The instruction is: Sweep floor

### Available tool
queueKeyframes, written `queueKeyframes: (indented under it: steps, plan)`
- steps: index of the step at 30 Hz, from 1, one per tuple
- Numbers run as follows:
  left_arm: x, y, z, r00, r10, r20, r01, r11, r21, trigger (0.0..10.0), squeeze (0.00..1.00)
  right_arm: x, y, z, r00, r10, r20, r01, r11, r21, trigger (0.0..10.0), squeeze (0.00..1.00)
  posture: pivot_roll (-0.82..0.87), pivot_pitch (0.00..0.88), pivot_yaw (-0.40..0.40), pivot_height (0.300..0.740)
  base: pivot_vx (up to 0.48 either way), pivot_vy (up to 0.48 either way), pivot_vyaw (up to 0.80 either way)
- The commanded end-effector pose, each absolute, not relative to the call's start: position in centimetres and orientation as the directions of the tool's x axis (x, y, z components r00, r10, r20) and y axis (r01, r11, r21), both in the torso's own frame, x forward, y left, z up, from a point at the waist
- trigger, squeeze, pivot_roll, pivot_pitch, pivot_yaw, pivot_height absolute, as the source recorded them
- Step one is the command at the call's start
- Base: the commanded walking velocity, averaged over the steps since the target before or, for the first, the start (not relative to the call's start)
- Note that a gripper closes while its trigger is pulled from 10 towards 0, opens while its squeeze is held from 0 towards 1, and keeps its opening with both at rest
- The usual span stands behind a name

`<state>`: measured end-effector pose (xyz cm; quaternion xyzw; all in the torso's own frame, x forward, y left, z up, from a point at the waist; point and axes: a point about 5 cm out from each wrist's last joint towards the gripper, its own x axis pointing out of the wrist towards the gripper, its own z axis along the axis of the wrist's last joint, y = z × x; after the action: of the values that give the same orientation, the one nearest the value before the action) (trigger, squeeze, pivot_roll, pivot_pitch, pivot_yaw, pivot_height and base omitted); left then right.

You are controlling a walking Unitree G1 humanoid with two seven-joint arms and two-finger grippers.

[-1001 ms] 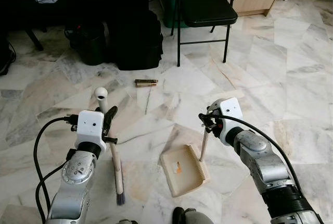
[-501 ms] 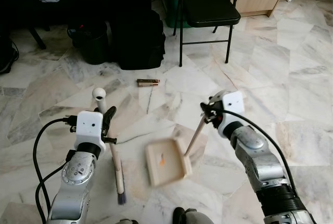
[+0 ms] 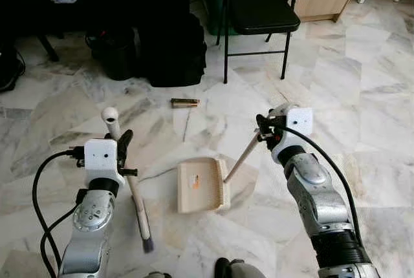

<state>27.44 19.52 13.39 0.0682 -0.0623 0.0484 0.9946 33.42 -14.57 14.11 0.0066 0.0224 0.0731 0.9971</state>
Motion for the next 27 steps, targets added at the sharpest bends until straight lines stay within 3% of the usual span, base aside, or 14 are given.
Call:
queueKeyframes:
  steps: [1,14,22,27]
  plan:
    - [27.1,19.5,14.1,0.980,0.093,0.176,-0.115,0.986,0.117,10.0,0.00,33.3,-14.6,15.5,0.992,0.122,0.038,-0.123,0.992,0.028,10.0,0.00,-0.04,0.143,-0.035,0.740,0.000,0.000,0.00]
    - [27.3,19.4,14.3,0.977,0.088,0.193,-0.110,0.988,0.107,10.0,0.00,33.6,-14.9,15.6,0.995,0.084,0.048,-0.087,0.994,0.063,10.0,0.00,-0.04,0.132,-0.028,0.740,0.018,0.000,0.00]
    - [27.7,19.7,15.1,0.969,0.105,0.223,-0.129,0.987,0.098,10.0,0.00,33.2,-14.1,14.0,0.988,0.147,-0.042,-0.149,0.988,-0.045,10.0,0.00,-0.04,0.167,-0.028,0.740,0.060,0.000,0.00]
    - [27.6,19.7,15.0,0.968,0.114,0.224,-0.137,0.987,0.089,10.0,0.00,33.1,-14.1,14.2,0.989,0.147,-0.032,-0.147,0.989,-0.006,10.0,0.00,-0.05,0.173,-0.029,0.740,0.000,0.000,0.00]
